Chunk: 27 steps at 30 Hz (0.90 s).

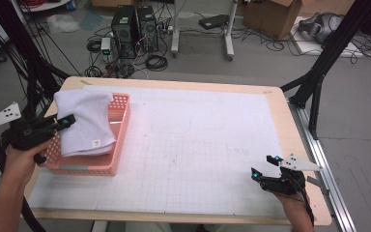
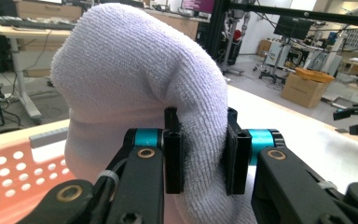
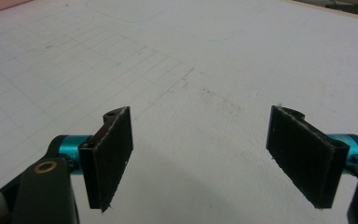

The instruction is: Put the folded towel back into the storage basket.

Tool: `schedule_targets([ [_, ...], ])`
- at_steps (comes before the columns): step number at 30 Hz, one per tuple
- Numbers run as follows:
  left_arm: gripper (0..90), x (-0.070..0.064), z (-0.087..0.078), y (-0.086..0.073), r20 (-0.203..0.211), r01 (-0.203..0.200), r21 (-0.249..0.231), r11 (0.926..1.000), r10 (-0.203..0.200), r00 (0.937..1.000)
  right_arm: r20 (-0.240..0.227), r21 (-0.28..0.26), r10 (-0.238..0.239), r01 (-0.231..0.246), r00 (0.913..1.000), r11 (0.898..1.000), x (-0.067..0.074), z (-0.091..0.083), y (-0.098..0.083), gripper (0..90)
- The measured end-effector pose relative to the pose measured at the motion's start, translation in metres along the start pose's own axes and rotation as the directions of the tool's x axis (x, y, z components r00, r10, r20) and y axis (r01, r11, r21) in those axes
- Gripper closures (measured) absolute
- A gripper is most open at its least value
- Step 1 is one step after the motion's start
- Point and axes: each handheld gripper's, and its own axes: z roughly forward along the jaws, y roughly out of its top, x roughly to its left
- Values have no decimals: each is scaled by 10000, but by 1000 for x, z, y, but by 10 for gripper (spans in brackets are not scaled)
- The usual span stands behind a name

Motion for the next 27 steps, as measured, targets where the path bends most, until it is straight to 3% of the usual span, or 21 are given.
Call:
schedule_targets([
  [9,739,4,7,-10,-18,301,217,9993,-300,9995,38,44,-76,76,10000,10000,0,0,-1,215],
  [27,735,9,42,-23,-83,650,943,9934,-645,9979,77,134,-45,44,10000,9999,-2,0,-3,215],
])
